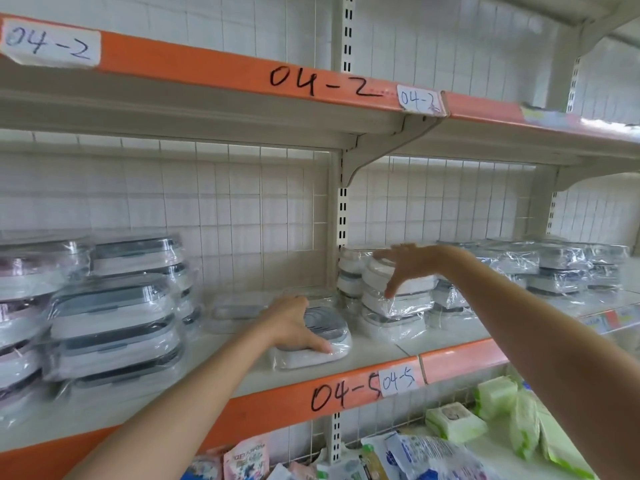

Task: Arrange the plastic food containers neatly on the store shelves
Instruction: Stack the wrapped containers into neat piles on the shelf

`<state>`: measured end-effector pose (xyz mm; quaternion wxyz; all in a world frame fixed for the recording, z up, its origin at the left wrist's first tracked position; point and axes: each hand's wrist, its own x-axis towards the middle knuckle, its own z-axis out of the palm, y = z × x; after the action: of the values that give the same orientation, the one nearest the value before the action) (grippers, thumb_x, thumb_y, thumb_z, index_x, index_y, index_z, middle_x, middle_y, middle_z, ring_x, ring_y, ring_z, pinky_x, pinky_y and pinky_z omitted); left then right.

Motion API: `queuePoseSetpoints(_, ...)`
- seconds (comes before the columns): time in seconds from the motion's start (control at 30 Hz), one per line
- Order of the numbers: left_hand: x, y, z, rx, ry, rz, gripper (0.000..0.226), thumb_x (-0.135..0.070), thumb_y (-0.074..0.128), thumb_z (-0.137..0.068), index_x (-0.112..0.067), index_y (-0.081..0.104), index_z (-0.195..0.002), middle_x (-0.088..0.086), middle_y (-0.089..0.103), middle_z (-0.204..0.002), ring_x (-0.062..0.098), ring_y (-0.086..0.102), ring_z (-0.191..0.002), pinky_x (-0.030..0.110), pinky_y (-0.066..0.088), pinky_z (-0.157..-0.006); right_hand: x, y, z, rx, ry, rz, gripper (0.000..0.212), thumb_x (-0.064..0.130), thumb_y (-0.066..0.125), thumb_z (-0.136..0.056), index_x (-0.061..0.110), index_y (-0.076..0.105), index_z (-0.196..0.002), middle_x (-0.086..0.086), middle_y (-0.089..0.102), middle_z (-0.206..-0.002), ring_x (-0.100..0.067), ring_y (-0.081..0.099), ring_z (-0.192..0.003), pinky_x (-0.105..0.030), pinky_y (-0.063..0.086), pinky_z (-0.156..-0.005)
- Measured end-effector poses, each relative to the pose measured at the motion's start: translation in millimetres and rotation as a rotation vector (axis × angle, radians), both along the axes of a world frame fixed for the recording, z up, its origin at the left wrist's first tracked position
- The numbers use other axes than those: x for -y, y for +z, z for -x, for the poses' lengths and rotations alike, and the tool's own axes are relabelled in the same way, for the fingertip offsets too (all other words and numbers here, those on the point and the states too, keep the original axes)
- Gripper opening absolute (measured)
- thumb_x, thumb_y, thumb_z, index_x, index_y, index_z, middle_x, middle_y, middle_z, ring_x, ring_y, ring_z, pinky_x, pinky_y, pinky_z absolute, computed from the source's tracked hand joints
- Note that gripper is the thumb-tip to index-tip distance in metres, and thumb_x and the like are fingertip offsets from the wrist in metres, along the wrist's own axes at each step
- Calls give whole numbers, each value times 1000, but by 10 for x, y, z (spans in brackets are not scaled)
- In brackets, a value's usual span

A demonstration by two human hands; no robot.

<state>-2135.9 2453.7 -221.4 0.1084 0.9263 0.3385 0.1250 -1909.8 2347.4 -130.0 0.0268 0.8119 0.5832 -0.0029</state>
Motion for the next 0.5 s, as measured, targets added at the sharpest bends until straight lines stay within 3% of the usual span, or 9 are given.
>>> queuePoseSetpoints(0.07, -45, -11, 77, -5, 20, 19, 66, -63, 78, -57, -20, 53, -101, -7, 51, -103, 11, 49, -88, 26, 42, -71, -47, -74, -19, 65, 15, 30, 113, 56, 74, -69, 31, 0, -151, -2, 1, -159, -28, 1, -146, -54, 5, -116)
queuePoseSetpoints(0.17, -116, -6, 189, 5, 41, 32, 66, -61, 79, -58, -22, 54, -104, -8, 52, -104, 10, 51, -91, 24, 44, -72, -120, -153, -4, 129, 42, -24, 112, 50, 76, -70, 31, 2, -151, -3, 10, -157, -30, 11, -143, -59, 15, -114)
queuePoseSetpoints(0.27, -172, 21, 273, 11, 35, 35, 60, -59, 80, -59, -18, 56, -96, -7, 54, -93, 10, 51, -80, 25, 38, -65, -91, -99, -1, 223, 6, -15, 112, 47, 77, -68, 38, 1, -149, -1, 11, -156, -32, 14, -141, -63, 15, -110)
queuePoseSetpoints(0.4, -243, 27, 355, -42, 0, 67, 69, -60, 79, -60, -17, 57, -109, -3, 59, -110, 16, 57, -99, 29, 44, -83, -45, -50, -28, 241, -6, 4, 111, 47, 77, -69, 38, 1, -149, 0, 24, -153, -29, 22, -131, -51, 27, -108)
queuePoseSetpoints(0.5, -247, -20, 382, -56, -15, 63, 80, -61, 78, -60, -21, 50, -124, -9, 52, -119, 10, 51, -104, 25, 43, -89, -39, -83, 13, 279, 17, -76, 109, 59, 77, -61, 43, 12, -146, 1, 35, -142, -24, 26, -125, -45, 26, -103)
